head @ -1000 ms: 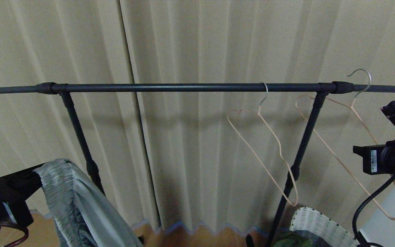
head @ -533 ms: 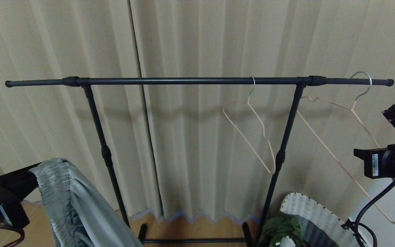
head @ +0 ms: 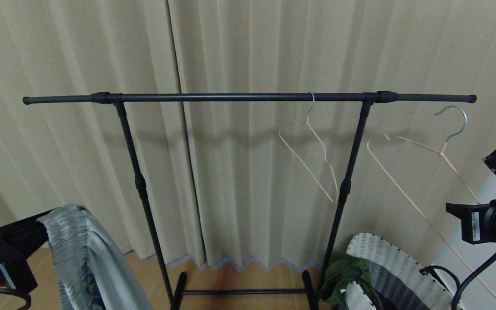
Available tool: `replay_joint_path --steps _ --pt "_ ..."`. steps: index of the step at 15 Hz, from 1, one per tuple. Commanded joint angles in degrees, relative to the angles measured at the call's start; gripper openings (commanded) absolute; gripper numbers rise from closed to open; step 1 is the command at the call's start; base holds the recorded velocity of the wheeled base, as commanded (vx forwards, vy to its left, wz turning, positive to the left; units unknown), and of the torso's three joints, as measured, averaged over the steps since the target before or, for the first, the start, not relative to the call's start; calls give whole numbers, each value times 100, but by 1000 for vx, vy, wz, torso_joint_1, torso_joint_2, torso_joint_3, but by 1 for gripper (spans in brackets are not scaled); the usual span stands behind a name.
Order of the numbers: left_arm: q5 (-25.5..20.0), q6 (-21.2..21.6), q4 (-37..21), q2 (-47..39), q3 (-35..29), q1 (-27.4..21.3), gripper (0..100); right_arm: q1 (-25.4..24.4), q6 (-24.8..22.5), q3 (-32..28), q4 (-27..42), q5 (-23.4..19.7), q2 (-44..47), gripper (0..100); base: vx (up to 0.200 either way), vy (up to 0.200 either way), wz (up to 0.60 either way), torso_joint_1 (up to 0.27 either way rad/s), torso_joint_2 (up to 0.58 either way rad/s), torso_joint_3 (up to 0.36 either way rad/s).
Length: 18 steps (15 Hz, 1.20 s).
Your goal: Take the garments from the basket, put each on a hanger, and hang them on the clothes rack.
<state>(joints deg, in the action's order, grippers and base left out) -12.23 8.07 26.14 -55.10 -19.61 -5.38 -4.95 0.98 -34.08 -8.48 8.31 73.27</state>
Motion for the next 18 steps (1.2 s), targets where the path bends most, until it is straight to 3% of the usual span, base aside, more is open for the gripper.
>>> replay_joint_path --steps 1,9,13,18 --pt "1 19 5 -220 -174 1 0 -6 -1 60 -4 -32 -243 0 0 0 0 0 0 0" --pt "10 133 -3 -440 -517 -7 0 -235 -18 95 5 -304 -1209 0 0 0 0 0 0 0" --pt "45 283 -12 -756 -895 -7 0 -314 -10 200 40 -928 -1499 0 0 0 0 0 0 0" --pt "388 283 -12 -1178 -1264 -289 0 -375 -10 113 -4 -1236 -1561 0 0 0 0 0 0 0"
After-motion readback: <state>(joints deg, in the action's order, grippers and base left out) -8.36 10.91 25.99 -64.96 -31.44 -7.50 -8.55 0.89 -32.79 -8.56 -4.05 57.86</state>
